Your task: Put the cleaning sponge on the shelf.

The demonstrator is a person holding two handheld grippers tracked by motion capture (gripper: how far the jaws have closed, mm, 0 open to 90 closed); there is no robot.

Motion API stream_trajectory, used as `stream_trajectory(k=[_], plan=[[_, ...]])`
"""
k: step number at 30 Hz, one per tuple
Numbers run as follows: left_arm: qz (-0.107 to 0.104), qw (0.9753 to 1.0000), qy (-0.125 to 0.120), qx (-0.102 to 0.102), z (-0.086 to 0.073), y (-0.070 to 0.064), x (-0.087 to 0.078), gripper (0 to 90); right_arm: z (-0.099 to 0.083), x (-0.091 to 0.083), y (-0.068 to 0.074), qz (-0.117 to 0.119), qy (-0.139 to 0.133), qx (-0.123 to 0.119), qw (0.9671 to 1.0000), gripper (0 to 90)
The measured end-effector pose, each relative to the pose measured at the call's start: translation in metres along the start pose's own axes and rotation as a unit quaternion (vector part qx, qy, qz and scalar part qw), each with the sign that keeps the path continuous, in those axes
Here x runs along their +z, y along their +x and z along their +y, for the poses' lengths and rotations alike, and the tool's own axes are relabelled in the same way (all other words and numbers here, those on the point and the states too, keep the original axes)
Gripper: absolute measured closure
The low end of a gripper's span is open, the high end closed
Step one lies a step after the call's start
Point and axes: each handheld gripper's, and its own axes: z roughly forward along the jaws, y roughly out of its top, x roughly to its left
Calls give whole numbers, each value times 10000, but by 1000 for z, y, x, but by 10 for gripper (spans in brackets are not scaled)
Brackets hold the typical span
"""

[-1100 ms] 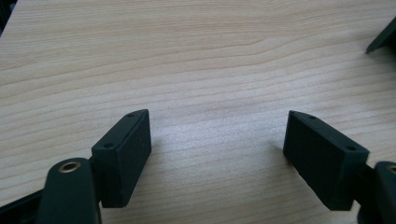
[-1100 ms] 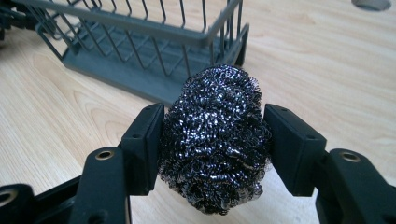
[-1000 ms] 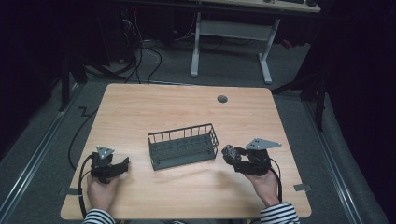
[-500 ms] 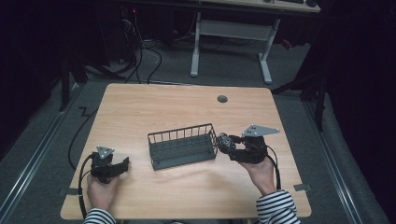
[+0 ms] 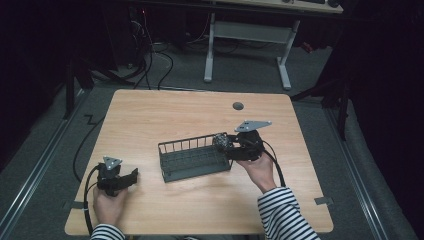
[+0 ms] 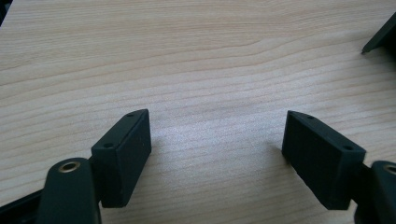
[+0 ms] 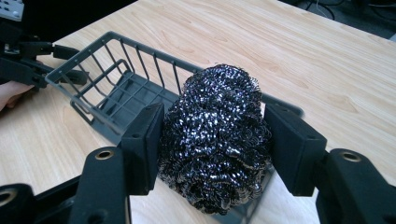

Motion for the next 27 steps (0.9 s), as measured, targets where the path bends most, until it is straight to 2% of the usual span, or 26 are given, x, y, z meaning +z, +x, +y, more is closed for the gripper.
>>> stream_trajectory(k=[5,14,18,27], plan=[[-1,10000,7,3,0,0,0,242,5,18,3,31,155,-7,9999,406],[5,10000,4,10,0,0,0,241,3,42,4,-12,468,-37,9989,403],[9,10000,7,12,0,0,0,240,2,47,5,-24,564,-126,9983,400],[12,10000,7,12,0,0,0,241,0,54,1,-30,674,-84,9977,378]])
